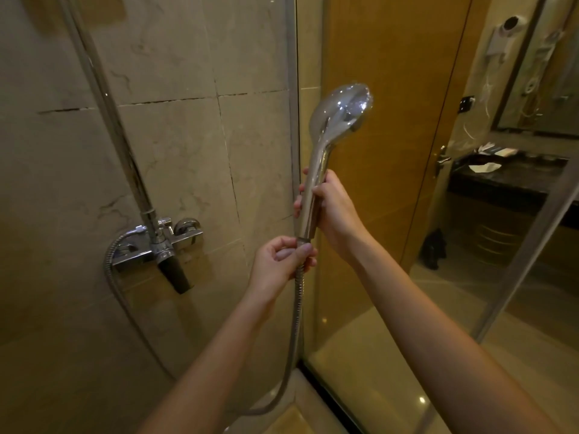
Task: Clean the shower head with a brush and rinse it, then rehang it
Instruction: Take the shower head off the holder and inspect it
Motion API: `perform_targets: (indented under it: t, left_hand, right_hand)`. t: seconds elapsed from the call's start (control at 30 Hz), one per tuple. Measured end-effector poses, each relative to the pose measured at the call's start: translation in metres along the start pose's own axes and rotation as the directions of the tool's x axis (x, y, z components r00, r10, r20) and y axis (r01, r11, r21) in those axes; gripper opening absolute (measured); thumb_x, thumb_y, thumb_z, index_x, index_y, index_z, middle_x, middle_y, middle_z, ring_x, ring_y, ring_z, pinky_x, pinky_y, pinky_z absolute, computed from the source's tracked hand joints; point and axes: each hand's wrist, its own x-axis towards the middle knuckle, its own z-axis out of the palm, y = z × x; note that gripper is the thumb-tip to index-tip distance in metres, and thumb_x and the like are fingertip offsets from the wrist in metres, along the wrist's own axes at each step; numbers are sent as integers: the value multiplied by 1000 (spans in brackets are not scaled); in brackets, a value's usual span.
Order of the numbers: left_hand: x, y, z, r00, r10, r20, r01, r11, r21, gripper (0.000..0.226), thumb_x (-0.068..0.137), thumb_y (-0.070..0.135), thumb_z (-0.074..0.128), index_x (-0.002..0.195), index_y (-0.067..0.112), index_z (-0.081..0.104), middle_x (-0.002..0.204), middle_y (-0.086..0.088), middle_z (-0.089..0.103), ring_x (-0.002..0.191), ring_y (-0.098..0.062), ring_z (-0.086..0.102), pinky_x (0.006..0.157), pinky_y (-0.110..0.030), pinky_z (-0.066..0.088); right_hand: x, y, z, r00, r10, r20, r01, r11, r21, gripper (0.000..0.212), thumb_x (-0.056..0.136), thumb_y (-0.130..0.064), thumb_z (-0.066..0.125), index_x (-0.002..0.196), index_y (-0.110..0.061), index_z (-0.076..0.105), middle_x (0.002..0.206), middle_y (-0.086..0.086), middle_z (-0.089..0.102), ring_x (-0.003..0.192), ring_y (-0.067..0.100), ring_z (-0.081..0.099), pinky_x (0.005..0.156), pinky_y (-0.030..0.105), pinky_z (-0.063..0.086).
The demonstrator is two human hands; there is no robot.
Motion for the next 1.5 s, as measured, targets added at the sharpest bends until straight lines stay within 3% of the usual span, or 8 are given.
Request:
perform_targets:
  t: [0.1,0.33,0.73,0.9,1.03,1.13,1.4,1.5]
  left_hand:
    - [1,-1,0,1000,-12,17,13,999,-29,10,83,13,65,92,10,63,87,-11,73,76,-19,69,82,-36,56]
    - [4,0,1,989,-60,136,69,995,-68,13,88,12,58,98,6,61,85,-8,73,71,-13,69,73,-25,56]
    - [3,-6,0,964,-62,259,66,998,-5,19,86,24,56,99,14,66,89,-2,74,77,-11,68,77,-25,54]
    - [4,-4,-8,989,-24,143,26,1000,-11,27,81,25,60,103,11,66,93,-4,73,83,-14,69,82,-28,55]
    - [8,8,-15,998,45,-39,-39,990,135,24,83,20,64,106,15,67,97,-1,70,89,-10,65,82,-23,52]
    - [16,22,-24,982,119,-147,-83,970,229,25,85,16,63,109,13,66,98,3,68,89,-6,63,72,-14,51]
    - [38,74,-42,908,322,-270,-228,917,327,15,83,14,65,97,20,68,91,4,70,87,-8,68,72,-22,54]
    - [41,92,-44,876,404,-263,-305,887,348,12,82,10,67,90,18,69,83,2,71,73,-3,69,64,-17,53]
  right_hand:
    - [0,4,1,1000,-14,-22,17,990,143,16,99,-20,45,114,-14,43,82,0,50,65,10,52,64,27,48]
    - [2,5,3,997,-62,-43,68,986,153,9,96,-19,52,100,-15,45,71,-4,48,54,8,47,51,20,42]
    - [17,-7,5,992,-23,127,-1,982,189,11,96,-15,51,86,-15,48,52,-4,42,35,5,39,34,18,33]
    - [24,-8,-1,988,-56,147,30,984,177,10,96,-14,52,87,-14,48,52,-3,43,35,6,41,36,19,35]
    - [23,4,-9,980,-71,186,64,997,41,4,94,-14,55,94,-14,51,58,-3,48,40,8,45,39,19,40]
    - [21,18,-13,984,-59,171,71,995,-67,5,93,-14,57,97,-13,54,63,-2,52,46,10,47,44,20,43]
    - [19,42,13,988,21,156,8,982,-187,26,86,-25,68,109,-16,61,96,-1,66,89,11,64,71,25,52]
    - [24,36,37,984,-8,177,35,988,-148,23,85,-25,69,106,-21,62,96,-5,69,84,2,66,65,17,52]
